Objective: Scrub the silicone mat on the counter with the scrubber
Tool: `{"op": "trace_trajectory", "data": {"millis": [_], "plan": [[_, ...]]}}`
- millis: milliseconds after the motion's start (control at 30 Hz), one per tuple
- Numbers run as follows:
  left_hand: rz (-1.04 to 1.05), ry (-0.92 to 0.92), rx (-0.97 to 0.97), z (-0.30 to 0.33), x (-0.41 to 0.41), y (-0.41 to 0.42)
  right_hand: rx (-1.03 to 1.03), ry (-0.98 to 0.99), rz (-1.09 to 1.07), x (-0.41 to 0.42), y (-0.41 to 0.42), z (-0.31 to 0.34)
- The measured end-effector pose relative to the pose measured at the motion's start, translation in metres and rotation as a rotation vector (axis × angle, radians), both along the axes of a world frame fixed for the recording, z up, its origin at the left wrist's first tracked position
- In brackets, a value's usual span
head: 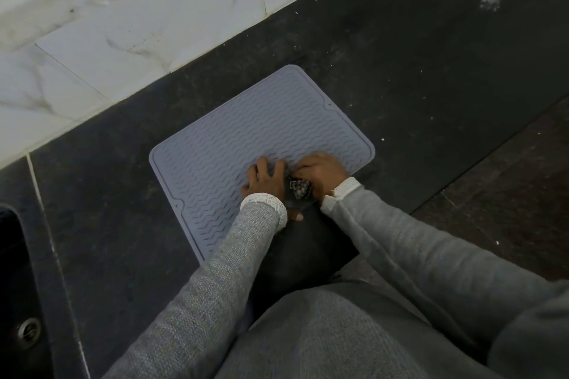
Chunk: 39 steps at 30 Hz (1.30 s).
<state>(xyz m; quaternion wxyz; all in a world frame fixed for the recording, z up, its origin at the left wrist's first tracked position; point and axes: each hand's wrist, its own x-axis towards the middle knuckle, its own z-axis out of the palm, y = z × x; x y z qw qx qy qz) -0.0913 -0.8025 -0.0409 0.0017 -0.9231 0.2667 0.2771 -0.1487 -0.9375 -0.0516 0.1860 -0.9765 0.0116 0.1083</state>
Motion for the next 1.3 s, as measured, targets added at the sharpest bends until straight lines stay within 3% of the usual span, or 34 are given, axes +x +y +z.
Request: {"op": "trace_trajectory", "data": {"millis": [133, 300, 467, 600, 767, 933, 1067, 1200, 1300], "plan": [[-0.020, -0.010, 0.026, -0.002, 0.001, 0.000, 0.103, -0.221, -0.169, -0.016, -0.051, -0.002], [-0.025, 0.007, 0.036, -0.002, 0.002, 0.000, 0.006, -0.061, -0.350, -0.012, -0.099, -0.001], [-0.007, -0.014, 0.048, -0.004, 0.002, -0.004, 0.152, -0.358, -0.195, 0.000, -0.035, 0.016], [0.008, -0.040, 0.014, -0.008, 0.000, -0.001, 0.045, -0.086, -0.007, 0.010, 0.007, 0.001], [-0.024, -0.011, 0.029, -0.007, 0.003, 0.000, 0.090, -0.286, -0.180, -0.003, -0.050, -0.006], [-0.027, 0.007, 0.027, -0.004, 0.003, 0.000, -0.009, -0.060, -0.393, 0.005, -0.090, -0.005], [-0.019, -0.022, 0.033, -0.005, 0.001, -0.001, 0.089, -0.228, -0.252, 0.014, -0.054, 0.006], [-0.003, -0.050, 0.032, -0.006, -0.002, -0.002, 0.039, -0.137, -0.063, 0.016, -0.017, 0.001], [-0.015, -0.019, 0.029, -0.004, 0.001, 0.000, 0.096, -0.184, -0.171, 0.011, -0.054, 0.002]]}}
